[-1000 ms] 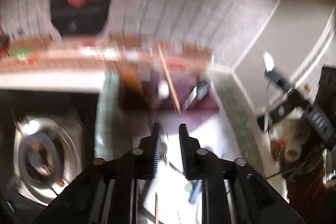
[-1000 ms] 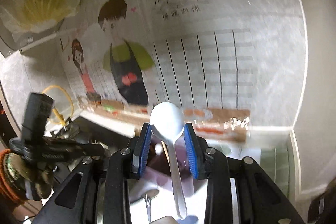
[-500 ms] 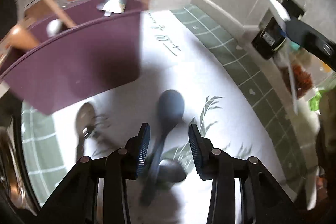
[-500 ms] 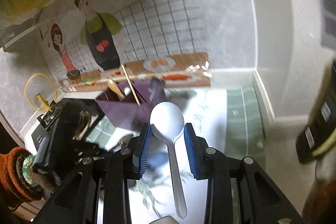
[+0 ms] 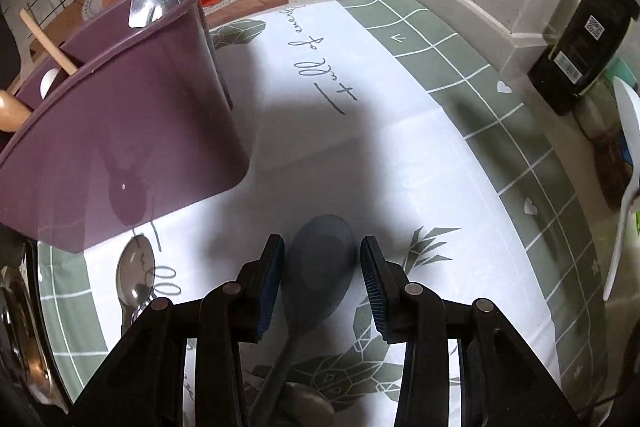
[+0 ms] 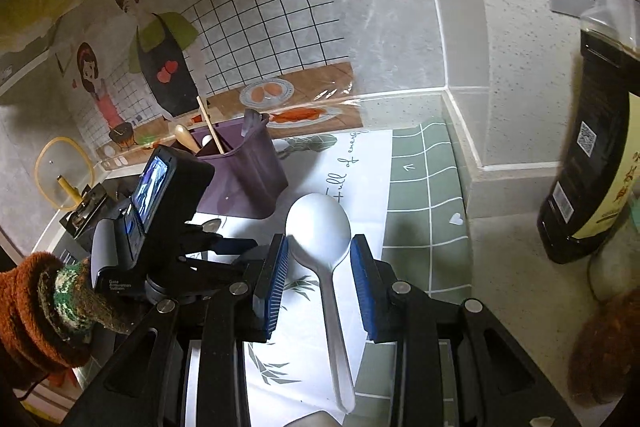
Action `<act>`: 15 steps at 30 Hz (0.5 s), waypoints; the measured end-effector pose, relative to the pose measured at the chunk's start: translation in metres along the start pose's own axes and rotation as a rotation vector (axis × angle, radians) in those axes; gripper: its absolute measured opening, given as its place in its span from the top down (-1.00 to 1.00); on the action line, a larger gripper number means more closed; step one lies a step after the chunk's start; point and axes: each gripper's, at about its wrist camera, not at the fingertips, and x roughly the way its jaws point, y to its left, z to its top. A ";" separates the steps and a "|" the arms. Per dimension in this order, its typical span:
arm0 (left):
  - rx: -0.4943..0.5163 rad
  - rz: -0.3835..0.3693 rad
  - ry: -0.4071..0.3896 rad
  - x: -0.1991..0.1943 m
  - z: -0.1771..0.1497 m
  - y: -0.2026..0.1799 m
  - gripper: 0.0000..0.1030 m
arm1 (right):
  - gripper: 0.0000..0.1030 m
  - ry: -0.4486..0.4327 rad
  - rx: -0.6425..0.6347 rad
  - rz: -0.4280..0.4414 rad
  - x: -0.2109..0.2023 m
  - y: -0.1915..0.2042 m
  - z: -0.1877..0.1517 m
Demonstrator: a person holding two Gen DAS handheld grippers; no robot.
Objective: Organize utensils
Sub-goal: 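Drop the blue spatula into the purple holder while the right tool raises the white spoon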
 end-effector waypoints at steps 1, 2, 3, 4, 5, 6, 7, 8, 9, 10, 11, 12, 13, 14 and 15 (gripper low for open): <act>-0.015 -0.001 0.002 -0.001 -0.001 0.001 0.25 | 0.42 0.000 -0.001 0.002 0.000 0.000 0.000; -0.030 0.001 0.001 -0.002 -0.002 0.002 0.25 | 0.42 0.000 -0.004 0.002 0.000 0.000 0.000; -0.038 0.002 -0.002 -0.004 -0.005 0.002 0.26 | 0.42 -0.001 -0.008 0.000 -0.001 0.001 -0.001; -0.047 -0.002 -0.006 -0.006 -0.008 0.003 0.26 | 0.42 -0.001 -0.015 -0.002 -0.001 0.002 -0.001; -0.064 -0.012 -0.020 -0.011 -0.014 0.005 0.26 | 0.42 -0.002 -0.025 -0.004 -0.001 0.005 -0.002; -0.077 -0.015 -0.031 -0.017 -0.018 0.008 0.26 | 0.42 -0.003 -0.035 -0.004 -0.001 0.008 -0.002; -0.112 -0.018 -0.056 -0.028 -0.026 0.013 0.26 | 0.42 -0.006 -0.044 -0.002 -0.002 0.010 -0.002; -0.142 -0.024 -0.074 -0.037 -0.031 0.019 0.26 | 0.42 -0.010 -0.055 0.002 -0.003 0.014 -0.002; -0.177 -0.038 -0.091 -0.046 -0.036 0.025 0.27 | 0.42 -0.012 -0.062 0.006 -0.004 0.018 -0.002; -0.217 -0.058 -0.114 -0.058 -0.042 0.032 0.29 | 0.42 -0.013 -0.065 0.010 -0.004 0.019 -0.001; -0.260 -0.083 -0.152 -0.076 -0.051 0.040 0.32 | 0.42 -0.014 -0.069 0.016 -0.003 0.023 0.000; -0.279 -0.095 -0.172 -0.085 -0.056 0.044 0.35 | 0.42 -0.013 -0.072 0.023 -0.003 0.027 0.001; -0.303 -0.110 -0.204 -0.099 -0.062 0.050 0.48 | 0.42 -0.012 -0.074 0.030 -0.002 0.030 0.001; -0.323 -0.125 -0.239 -0.114 -0.069 0.056 0.78 | 0.42 -0.010 -0.076 0.038 -0.001 0.034 0.002; -0.337 -0.131 -0.261 -0.125 -0.074 0.061 0.77 | 0.42 -0.009 -0.078 0.047 0.000 0.038 0.002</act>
